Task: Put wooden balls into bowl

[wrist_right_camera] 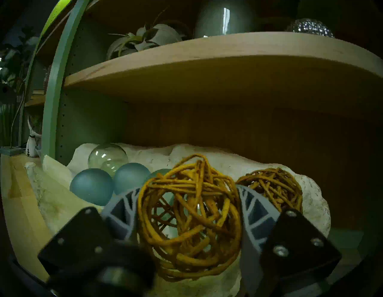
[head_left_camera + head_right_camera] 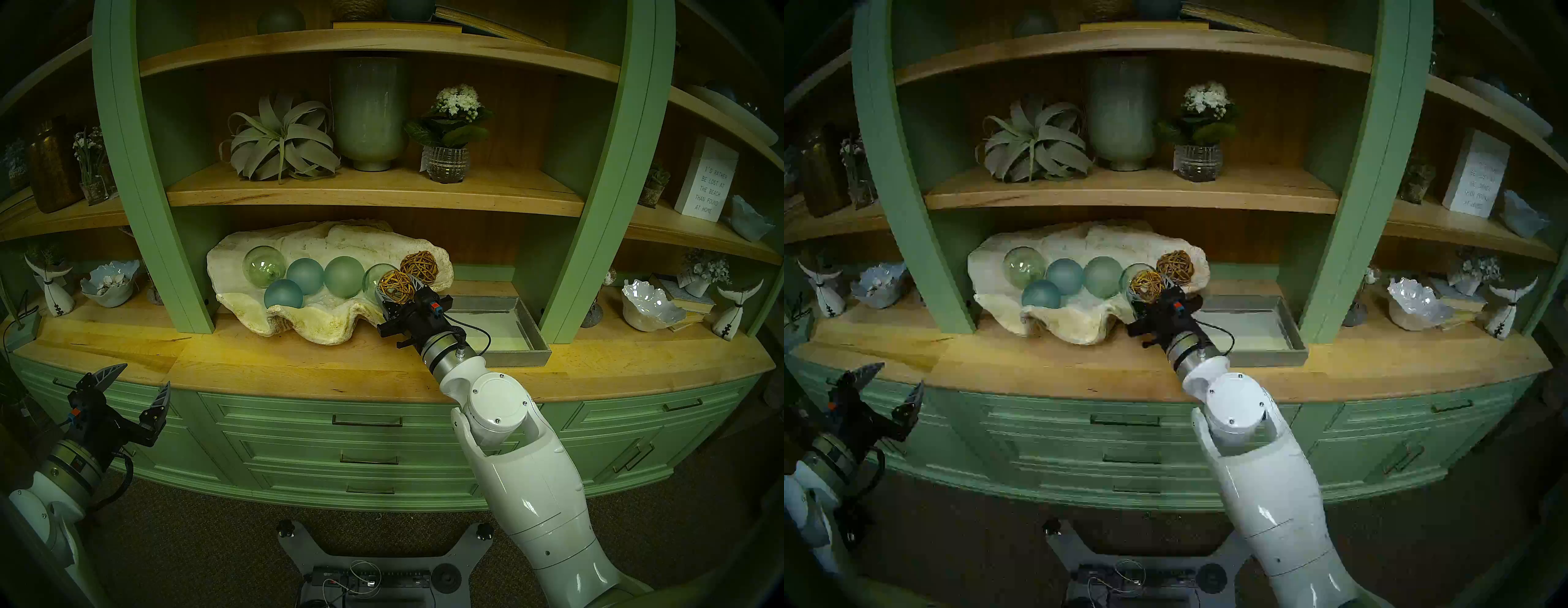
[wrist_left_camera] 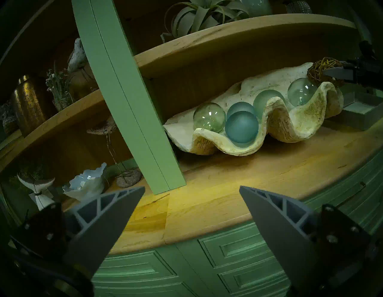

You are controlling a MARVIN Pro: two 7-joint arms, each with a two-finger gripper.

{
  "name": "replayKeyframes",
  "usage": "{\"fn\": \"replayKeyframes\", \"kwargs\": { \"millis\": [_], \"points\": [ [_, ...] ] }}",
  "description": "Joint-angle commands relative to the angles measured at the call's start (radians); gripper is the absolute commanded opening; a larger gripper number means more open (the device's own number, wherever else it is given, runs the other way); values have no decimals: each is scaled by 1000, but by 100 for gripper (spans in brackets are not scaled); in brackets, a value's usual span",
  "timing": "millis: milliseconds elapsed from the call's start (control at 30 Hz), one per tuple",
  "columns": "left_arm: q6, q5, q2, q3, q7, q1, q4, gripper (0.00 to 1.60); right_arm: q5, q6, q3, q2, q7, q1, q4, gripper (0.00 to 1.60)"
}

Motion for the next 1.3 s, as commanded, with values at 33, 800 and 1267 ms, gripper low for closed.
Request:
{"fn": "replayKeyframes", "kwargs": {
  "millis": [33,800,1267],
  "points": [
    [-2,-6,0,-3,0,-2,-27,160,3,-14,3,-12,5,47,-3,0],
    [-3,-6,0,-3,0,-3,-26,160,-2,-25,-1,-25,11,60,46,115],
    [-3,-6,0,-3,0,-3,-26,160,5,-30,6,-25,15,57,10,160]
  ]
}}
